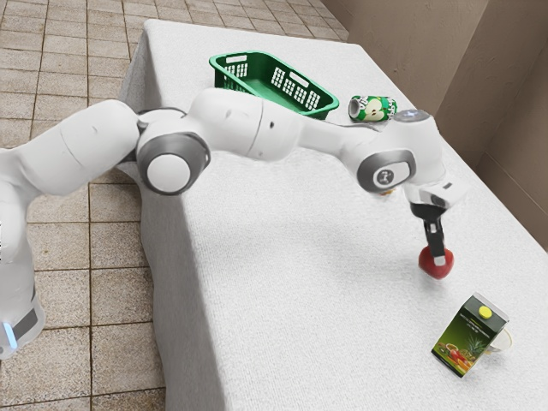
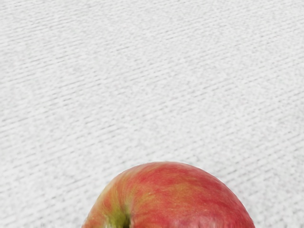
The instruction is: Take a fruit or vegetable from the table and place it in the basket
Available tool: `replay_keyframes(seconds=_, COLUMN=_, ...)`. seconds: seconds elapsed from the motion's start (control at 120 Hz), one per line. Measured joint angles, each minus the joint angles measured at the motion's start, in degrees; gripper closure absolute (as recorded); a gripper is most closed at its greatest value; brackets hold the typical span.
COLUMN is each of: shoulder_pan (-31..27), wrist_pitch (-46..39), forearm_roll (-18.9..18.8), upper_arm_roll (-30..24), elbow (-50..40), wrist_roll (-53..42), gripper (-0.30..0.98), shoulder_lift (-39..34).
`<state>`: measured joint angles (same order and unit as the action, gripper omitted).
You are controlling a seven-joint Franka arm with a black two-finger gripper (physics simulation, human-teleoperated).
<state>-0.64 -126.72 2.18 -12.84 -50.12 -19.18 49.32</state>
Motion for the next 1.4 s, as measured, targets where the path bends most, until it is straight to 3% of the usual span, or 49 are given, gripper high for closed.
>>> replay_keyframes(seconds=0.1, shoulder_pan=-0.3, wrist_pitch=12.5, forearm_roll=-1.5, upper_arm_roll=3.1, elbow=-5.6, wrist_roll=-0.3, gripper=0.02, shoulder_lift=-13.6)
replay_keyframes(seconds=0.225, shoulder_pan=1.2, wrist_pitch=21.7, forearm_roll=-2.8, upper_arm_roll=5.2, elbow=-10.4, wrist_roll=-0.7, gripper=0.02, shoulder_lift=-21.1)
replay_keyframes(seconds=0.308, shoulder_pan=4.2, wrist_pitch=28.4, forearm_roll=-4.4, upper_arm_roll=18.7, elbow=-10.9, wrist_roll=-0.8, gripper=0.02, shoulder_lift=-38.1)
replay_keyframes(seconds=0.358, shoulder_pan=3.9, wrist_pitch=33.2, forearm_roll=-11.2, upper_arm_roll=30.2, elbow=-10.9, wrist_roll=-0.9, gripper=0.02, shoulder_lift=-46.8)
replay_keyframes(seconds=0.408, shoulder_pan=-2.1, wrist_pitch=36.7, forearm_roll=-17.2, upper_arm_roll=37.4, elbow=-14.2, wrist_roll=-0.9, gripper=0.02, shoulder_lift=-50.4)
replay_keyframes(seconds=0.458, shoulder_pan=-9.5, wrist_pitch=39.0, forearm_roll=-18.1, upper_arm_roll=43.9, elbow=-17.7, wrist_roll=-1.0, gripper=0.02, shoulder_lift=-51.7)
replay_keyframes(seconds=0.525, shoulder_pan=-17.3, wrist_pitch=41.1, forearm_roll=-18.5, upper_arm_roll=47.4, elbow=-20.0, wrist_roll=-1.1, gripper=0.02, shoulder_lift=-52.3)
replay_keyframes(seconds=0.592, shoulder_pan=-14.8, wrist_pitch=42.4, forearm_roll=-17.9, upper_arm_roll=48.2, elbow=-20.7, wrist_roll=-1.2, gripper=0.02, shoulder_lift=-52.2)
replay_keyframes(seconds=0.733, shoulder_pan=0.2, wrist_pitch=43.5, forearm_roll=-5.7, upper_arm_roll=48.1, elbow=-20.9, wrist_roll=-1.4, gripper=0.02, shoulder_lift=-44.9)
replay_keyframes(seconds=0.8, shoulder_pan=7.8, wrist_pitch=44.0, forearm_roll=-2.6, upper_arm_roll=48.1, elbow=-20.7, wrist_roll=-1.4, gripper=0.02, shoulder_lift=-43.9)
replay_keyframes(seconds=0.875, shoulder_pan=9.2, wrist_pitch=44.4, forearm_roll=-0.6, upper_arm_roll=48.1, elbow=-20.7, wrist_roll=-1.5, gripper=0.02, shoulder_lift=-43.7)
replay_keyframes(seconds=1.058, shoulder_pan=7.2, wrist_pitch=45.0, forearm_roll=1.6, upper_arm_roll=49.4, elbow=-18.5, wrist_roll=-1.7, gripper=0.02, shoulder_lift=-44.6)
replay_keyframes(seconds=1.167, shoulder_pan=15.1, wrist_pitch=46.5, forearm_roll=-2.1, upper_arm_roll=48.6, elbow=-11.1, wrist_roll=-1.9, gripper=0.02, shoulder_lift=-48.8)
replay_keyframes(seconds=1.242, shoulder_pan=15.1, wrist_pitch=44.6, forearm_roll=-3.2, upper_arm_roll=44.3, elbow=-10.3, wrist_roll=-2.1, gripper=0.02, shoulder_lift=-44.7)
replay_keyframes(seconds=1.333, shoulder_pan=27.6, wrist_pitch=40.7, forearm_roll=-2.3, upper_arm_roll=42.0, elbow=-10.2, wrist_roll=-2.3, gripper=0.02, shoulder_lift=-35.6)
replay_keyframes(seconds=1.4, shoulder_pan=30.3, wrist_pitch=37.9, forearm_roll=-1.3, upper_arm_roll=41.6, elbow=-10.3, wrist_roll=-2.5, gripper=0.02, shoulder_lift=-30.5)
